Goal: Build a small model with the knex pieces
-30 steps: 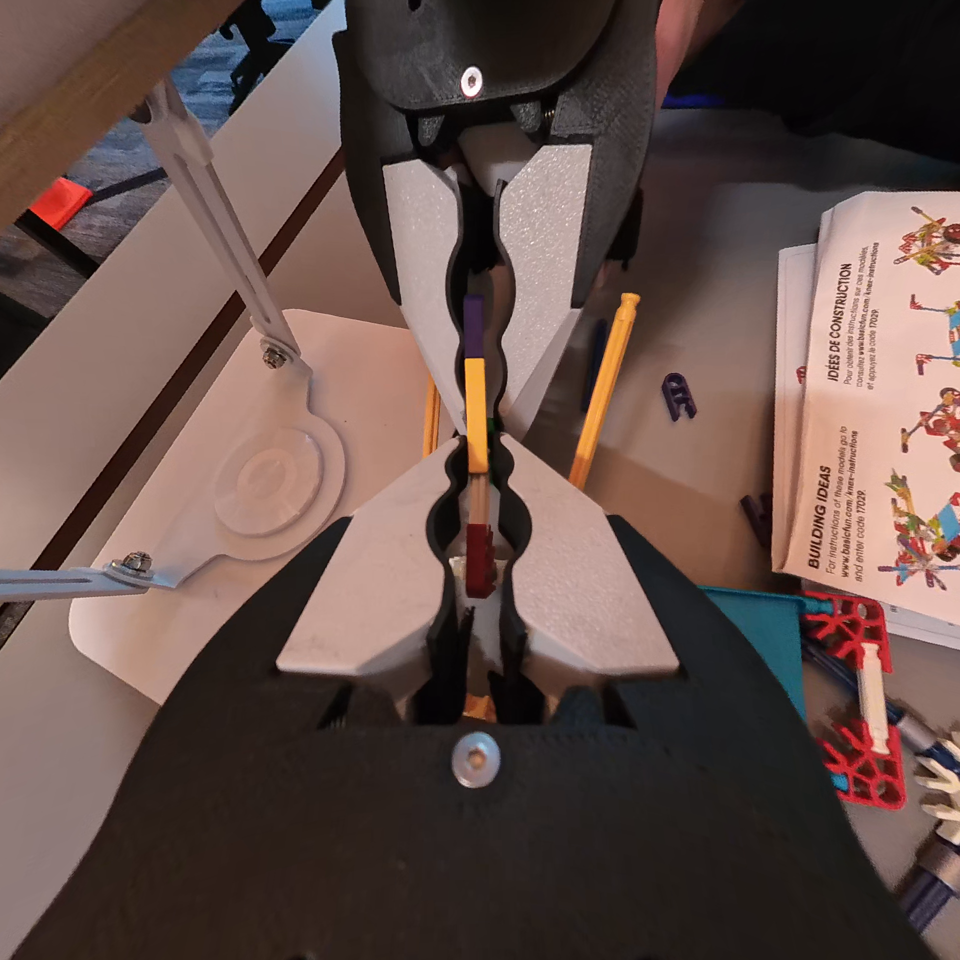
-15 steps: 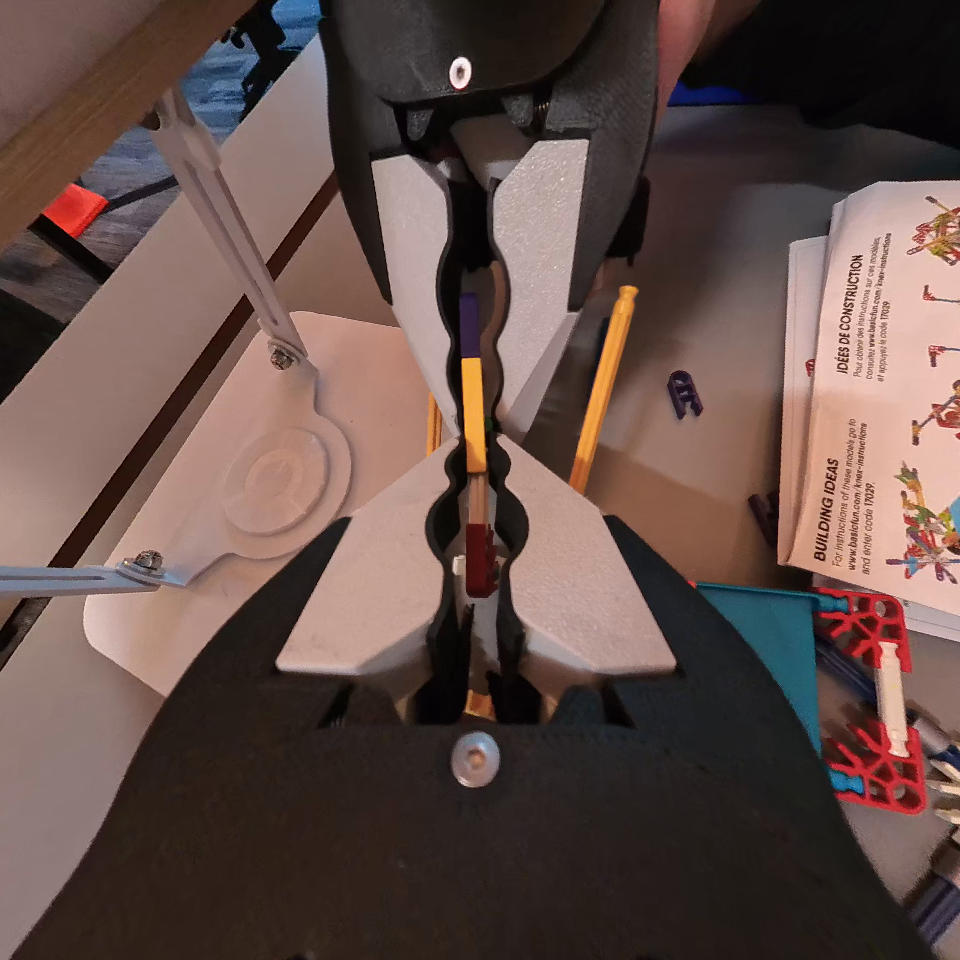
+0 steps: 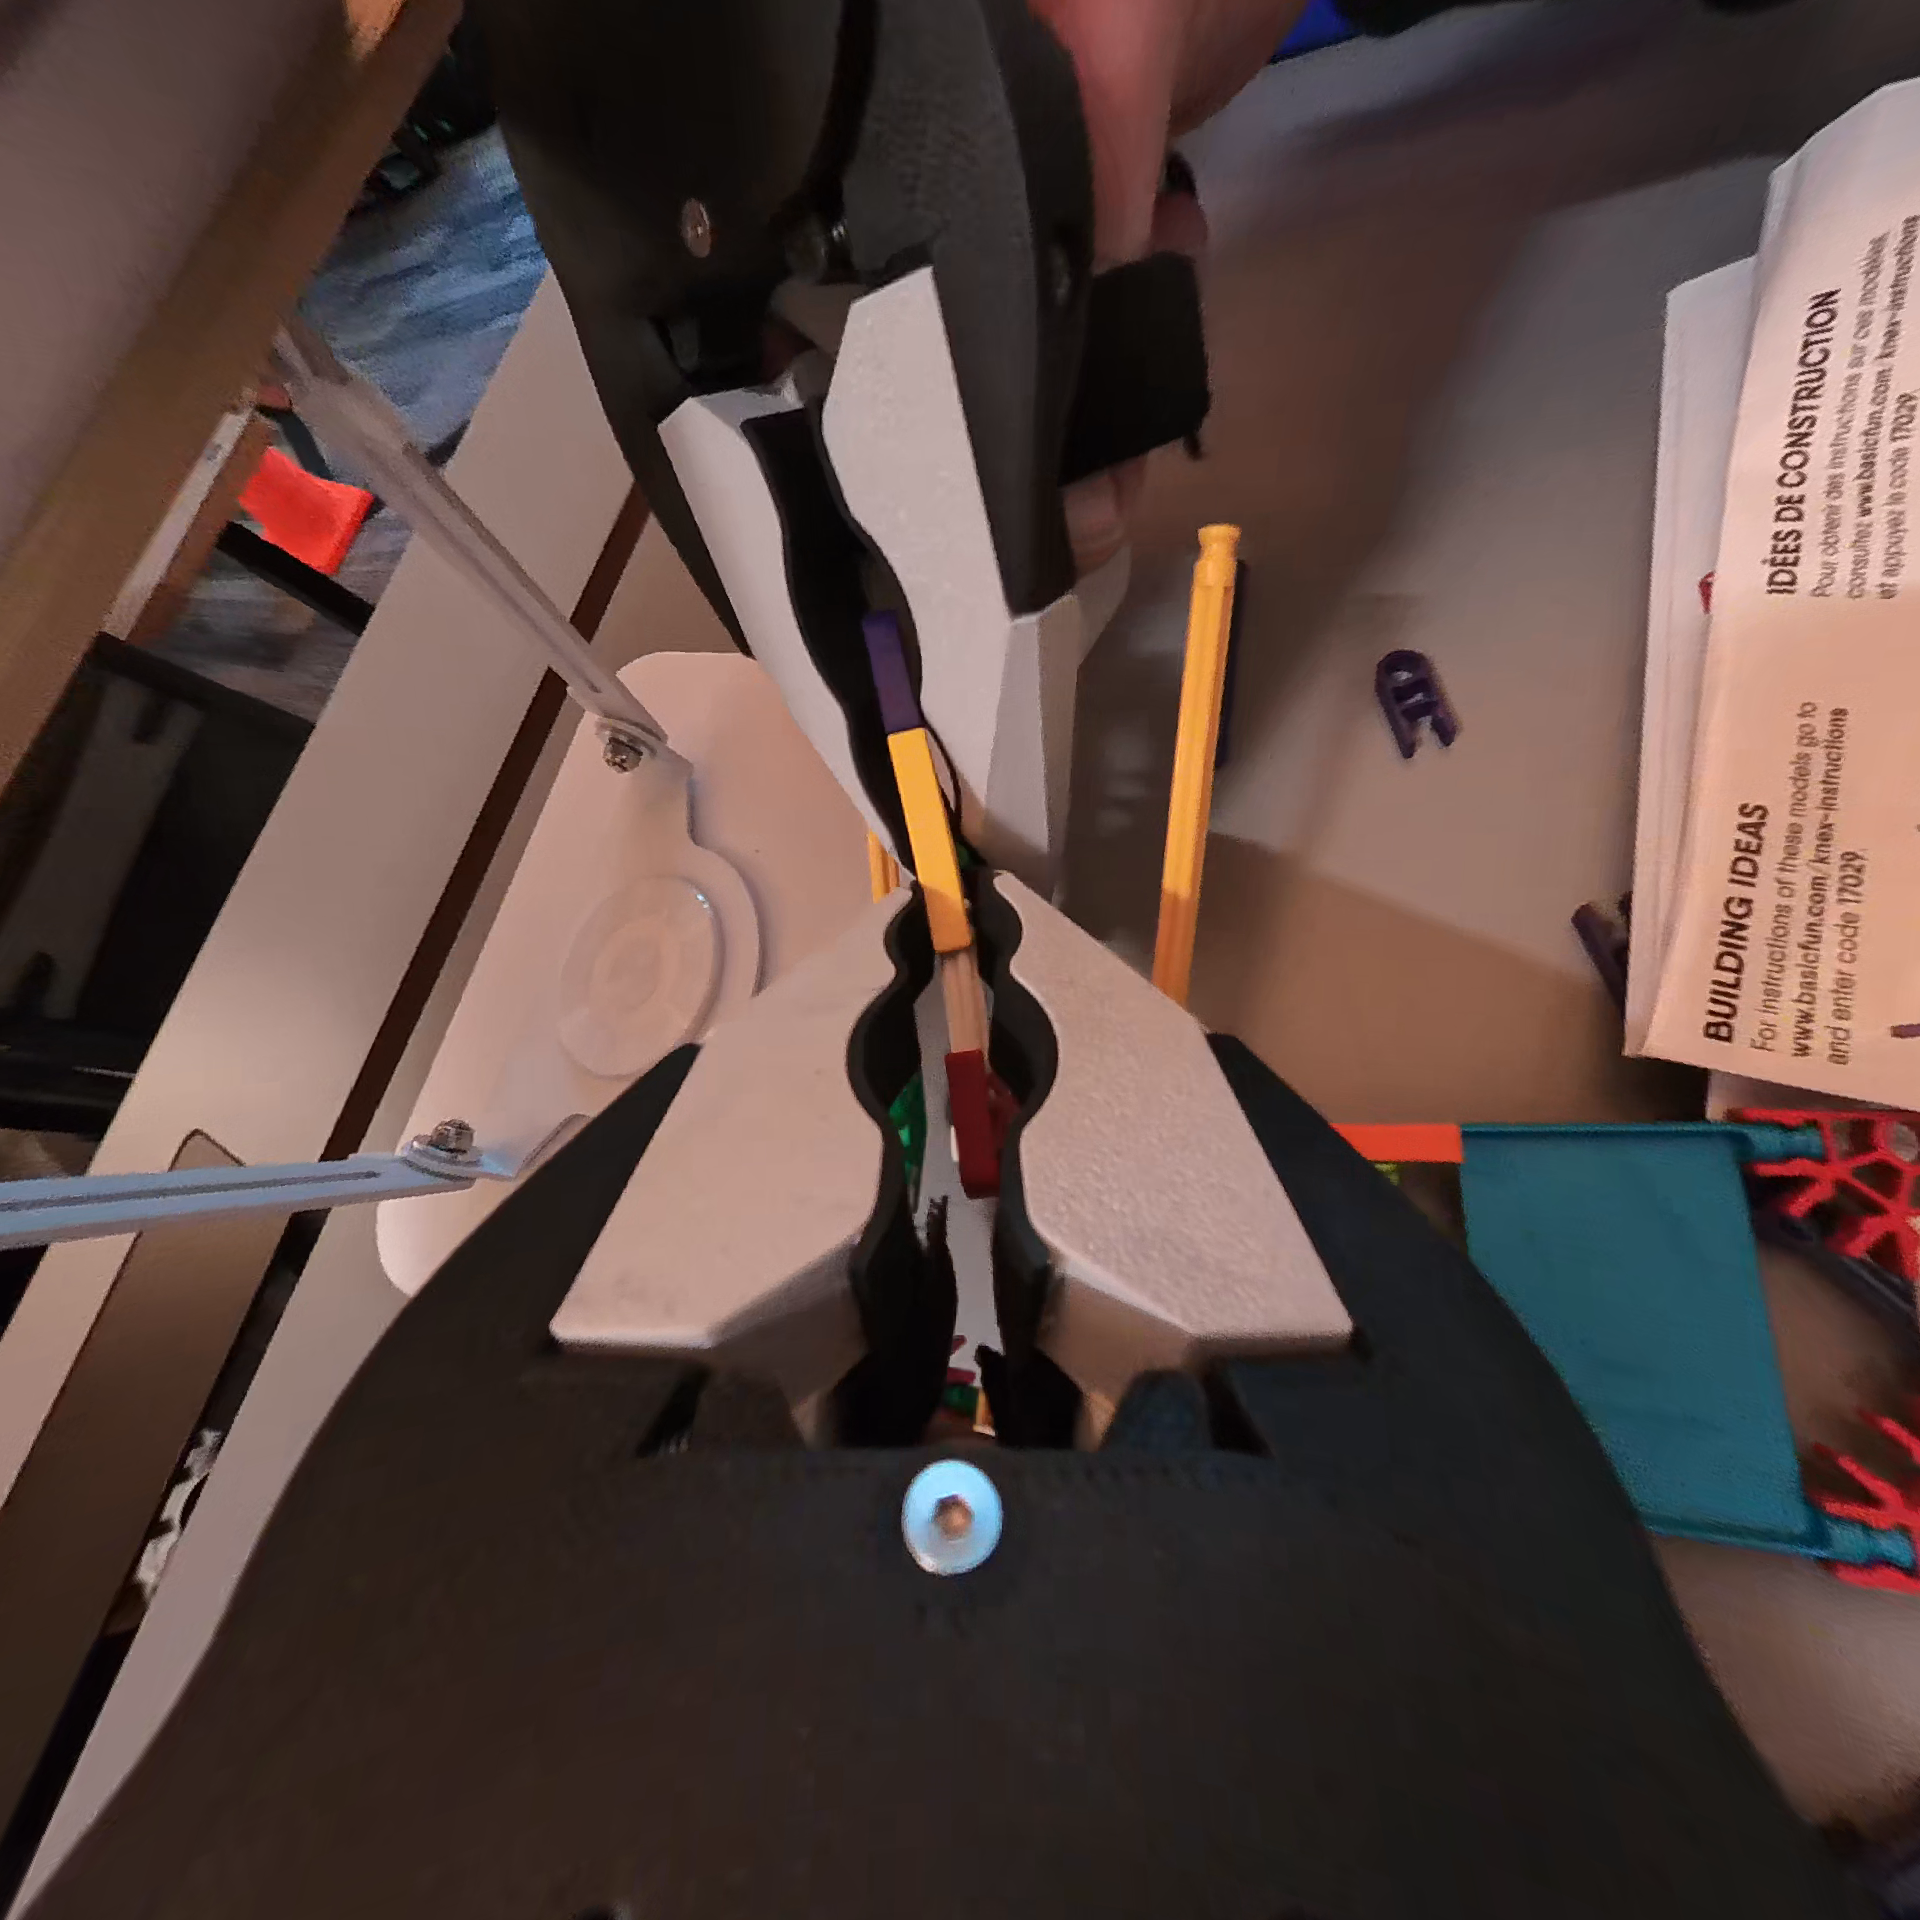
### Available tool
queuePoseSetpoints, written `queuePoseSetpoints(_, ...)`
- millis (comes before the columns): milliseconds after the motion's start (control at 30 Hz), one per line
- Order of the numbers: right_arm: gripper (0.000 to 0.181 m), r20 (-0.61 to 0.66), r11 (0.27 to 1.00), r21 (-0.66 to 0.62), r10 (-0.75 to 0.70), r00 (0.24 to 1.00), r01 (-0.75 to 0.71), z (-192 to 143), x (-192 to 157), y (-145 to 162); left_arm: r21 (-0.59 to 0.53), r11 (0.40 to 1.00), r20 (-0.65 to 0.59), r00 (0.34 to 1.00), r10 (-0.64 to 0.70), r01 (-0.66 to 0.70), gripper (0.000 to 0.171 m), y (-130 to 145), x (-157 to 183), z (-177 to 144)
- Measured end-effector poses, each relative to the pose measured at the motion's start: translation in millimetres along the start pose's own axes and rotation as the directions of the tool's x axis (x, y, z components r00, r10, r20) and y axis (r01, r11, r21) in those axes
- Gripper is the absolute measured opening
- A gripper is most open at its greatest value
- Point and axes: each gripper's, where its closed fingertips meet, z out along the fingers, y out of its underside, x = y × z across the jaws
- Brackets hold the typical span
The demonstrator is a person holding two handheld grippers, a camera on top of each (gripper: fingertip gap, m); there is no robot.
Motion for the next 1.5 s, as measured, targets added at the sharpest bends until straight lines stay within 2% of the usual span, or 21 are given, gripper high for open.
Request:
queuePoseSetpoints(167, 0.004, -0.020, 1.000, -0.013, 0.026, 0.999, -0.027, -0.3, 2.0, 0.8, -0.020, 0.999, 0.051, 0.997, 0.052, -0.051, 0.004, 0.4, -0.6, 1.3)
queuePoseSetpoints(233, 0.005, -0.037, 1.000, 0.005, 0.009, 0.999, -0.009, 0.5, 3.2, -3.8, -0.019, 0.999, 0.033, 0.999, 0.030, -0.029, 0.004, 2.5, -4.2, -2.1)
queuePoseSetpoints(300, 0.007, -0.100, 0.997, 0.028, -0.071, 0.992, 0.074, -0.3, 7.6, -10.8, 0.013, 1.000, 0.025, 1.000, -0.017, 0.016, 0.004, 4.1, -12.1, -5.3)
queuePoseSetpoints(433, 0.007, -0.130, 0.980, -0.011, -0.198, 0.972, 0.198, 1.6, 5.9, -4.8, 0.006, 1.000, -0.023, 1.000, -0.022, 0.022, 0.004, 5.5, -5.7, -3.2)
queuePoseSetpoints(600, 0.008, -0.167, 0.962, -0.012, -0.272, 0.948, 0.274, -3.3, 5.7, -8.0, 0.033, 0.998, -0.035, 0.998, -0.050, 0.051, 0.005, 2.7, -7.2, -4.0)
queuePoseSetpoints(700, 0.011, -0.197, 0.943, -0.025, -0.330, 0.923, 0.332, -7.3, 7.0, -6.9, 0.001, 0.999, -0.041, 0.998, -0.041, 0.041, 0.005, 8.5, -3.6, 0.1)
queuePoseSetpoints(833, 0.010, -0.226, 0.921, -0.009, -0.382, 0.896, 0.390, -11.9, 6.7, -12.3, 0.016, 0.997, -0.039, 0.997, -0.071, 0.072, 0.004, 6.9, -6.8, 0.8)
queuePoseSetpoints(1200, 0.004, -0.220, 0.924, 0.007, -0.370, 0.902, 0.381, -9.1, 8.8, -14.7, 0.049, 0.987, -0.065, 0.987, -0.148, 0.152, 0.002, 7.4, -7.7, 0.6)
queuePoseSetpoints(1433, 0.006, -0.194, 0.941, 0.015, -0.329, 0.924, 0.338, -6.3, 7.1, -12.1, 0.022, 0.992, -0.097, 0.988, -0.124, 0.127, 0.003, 10.3, -5.5, 0.2)
queuePoseSetpoints(1500, 0.008, -0.204, 0.940, 0.000, -0.334, 0.920, 0.341, -6.5, 7.5, -10.0, 0.010, 0.991, -0.081, 0.988, -0.133, 0.134, 0.014, 11.5, -7.6, 1.6)
